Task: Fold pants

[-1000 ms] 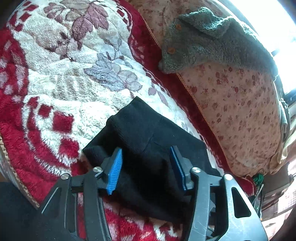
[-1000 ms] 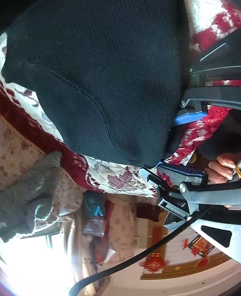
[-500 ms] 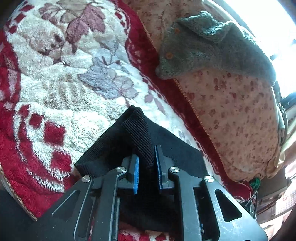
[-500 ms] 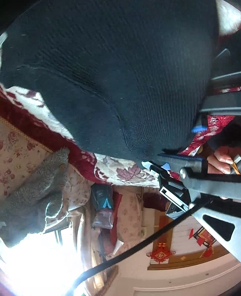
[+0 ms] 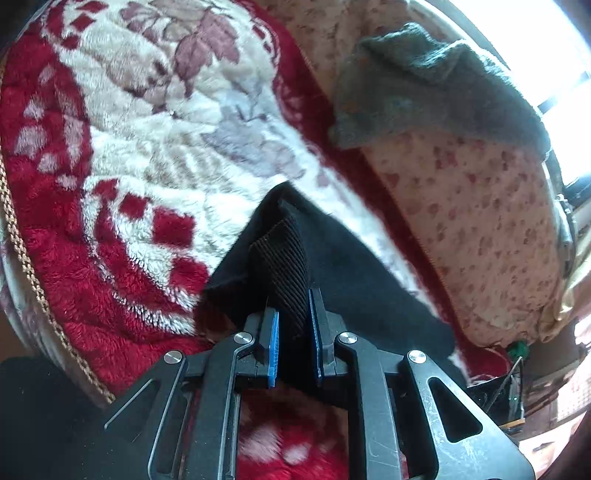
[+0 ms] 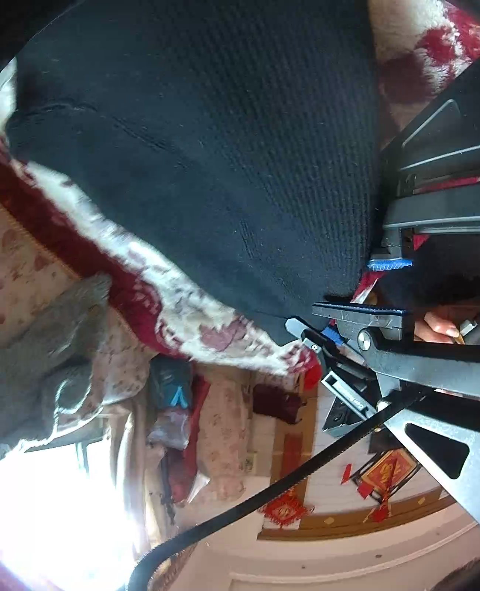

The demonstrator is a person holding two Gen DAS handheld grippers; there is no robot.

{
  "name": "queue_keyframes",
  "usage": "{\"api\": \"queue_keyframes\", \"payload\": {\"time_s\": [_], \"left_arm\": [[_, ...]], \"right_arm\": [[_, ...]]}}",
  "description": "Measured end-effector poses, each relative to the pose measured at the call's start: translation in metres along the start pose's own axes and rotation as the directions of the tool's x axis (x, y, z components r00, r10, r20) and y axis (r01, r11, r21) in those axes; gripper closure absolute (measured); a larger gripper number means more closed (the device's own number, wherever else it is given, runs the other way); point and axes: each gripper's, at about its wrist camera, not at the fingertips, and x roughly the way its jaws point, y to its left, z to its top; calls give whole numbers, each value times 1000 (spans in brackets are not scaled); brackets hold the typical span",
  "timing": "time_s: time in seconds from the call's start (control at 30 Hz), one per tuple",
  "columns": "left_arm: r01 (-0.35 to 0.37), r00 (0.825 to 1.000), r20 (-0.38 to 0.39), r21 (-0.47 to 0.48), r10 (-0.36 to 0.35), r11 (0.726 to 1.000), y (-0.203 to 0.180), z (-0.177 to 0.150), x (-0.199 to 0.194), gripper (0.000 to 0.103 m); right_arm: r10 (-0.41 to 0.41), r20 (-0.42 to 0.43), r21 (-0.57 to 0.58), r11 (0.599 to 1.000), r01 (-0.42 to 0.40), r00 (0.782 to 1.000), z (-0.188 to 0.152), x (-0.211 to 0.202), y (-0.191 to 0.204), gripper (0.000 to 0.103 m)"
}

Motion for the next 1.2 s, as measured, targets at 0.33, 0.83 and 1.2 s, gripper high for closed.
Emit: {"api": "queue_keyframes", "payload": {"time_s": [0.33, 0.83, 1.2], "left_arm": [[-135, 981, 149, 54, 125, 989, -8, 0, -31, 76], [-243, 964, 149, 160, 220, 957, -32, -17, -30, 76], [-146, 988, 105, 325, 118, 934, -108, -48, -20, 62]], "right_arm": [[-167, -96, -176, 973, 148, 981, -8, -2, 27, 69], [-298, 2, -309, 908, 284, 955, 1, -31, 31, 69], [-332, 163, -319, 873, 368, 929, 4, -104, 36, 59]]}}
